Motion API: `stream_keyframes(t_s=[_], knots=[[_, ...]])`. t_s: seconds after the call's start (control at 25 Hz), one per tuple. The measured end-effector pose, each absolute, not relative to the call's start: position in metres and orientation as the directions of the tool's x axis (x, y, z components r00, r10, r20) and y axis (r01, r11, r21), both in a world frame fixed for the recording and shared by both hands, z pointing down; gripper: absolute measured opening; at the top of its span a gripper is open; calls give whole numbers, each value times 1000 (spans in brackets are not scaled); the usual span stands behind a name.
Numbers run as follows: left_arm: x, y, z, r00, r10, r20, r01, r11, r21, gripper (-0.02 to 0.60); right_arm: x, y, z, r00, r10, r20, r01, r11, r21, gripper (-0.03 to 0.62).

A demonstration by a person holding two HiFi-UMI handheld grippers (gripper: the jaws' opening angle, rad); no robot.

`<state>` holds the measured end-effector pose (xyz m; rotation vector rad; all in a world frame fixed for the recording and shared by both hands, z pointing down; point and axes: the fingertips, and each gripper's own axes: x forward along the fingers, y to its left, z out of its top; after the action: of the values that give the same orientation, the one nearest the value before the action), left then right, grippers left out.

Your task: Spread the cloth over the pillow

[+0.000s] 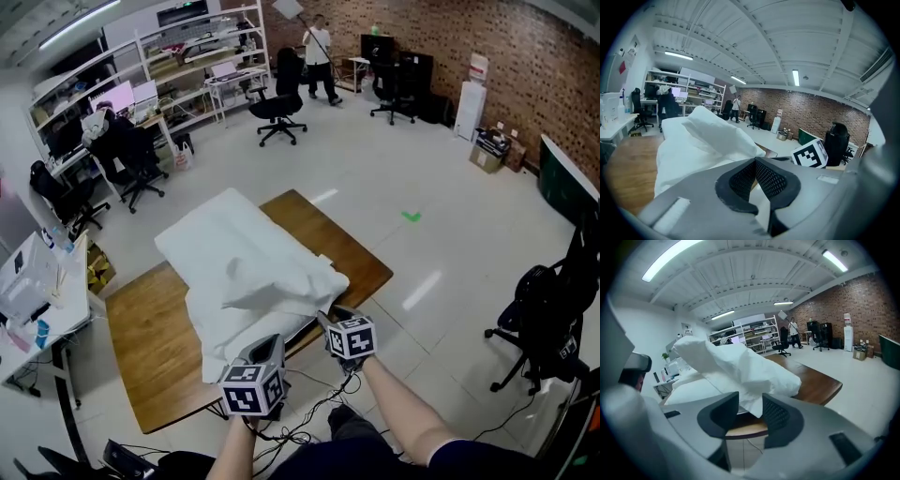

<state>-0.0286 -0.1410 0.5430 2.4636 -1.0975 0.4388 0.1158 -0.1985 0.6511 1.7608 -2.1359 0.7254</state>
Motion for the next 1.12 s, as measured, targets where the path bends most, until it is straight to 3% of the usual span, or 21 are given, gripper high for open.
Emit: stream_keyframes(t_s=[0.08,0.16,0.44,0.56,0.68,1.12], knots=[[-27,-143,545,638,-628,447,-760,-606,234,8,118,-208,659,-220,-827,518,-970,128,-207,173],[-27,-146,547,634,-627,453,-763,-602,234,8,119,-215,665,-227,-822,523,-967,126,-221,227],[-34,-158,549,617,-634,466,-778,-579,243,8,109,-229,683,-263,-803,534,-954,134,-268,225],[-37,-163,550,611,-641,466,-785,-569,247,8,107,-231,681,-296,-797,526,-948,179,-263,198],[-40,-166,553,603,-648,465,-792,-556,251,8,108,-227,675,-293,-799,525,-954,205,-221,38],[-69,-174,562,550,-688,473,-833,-492,253,8,125,-220,584,-310,-870,385,-950,263,-170,11]])
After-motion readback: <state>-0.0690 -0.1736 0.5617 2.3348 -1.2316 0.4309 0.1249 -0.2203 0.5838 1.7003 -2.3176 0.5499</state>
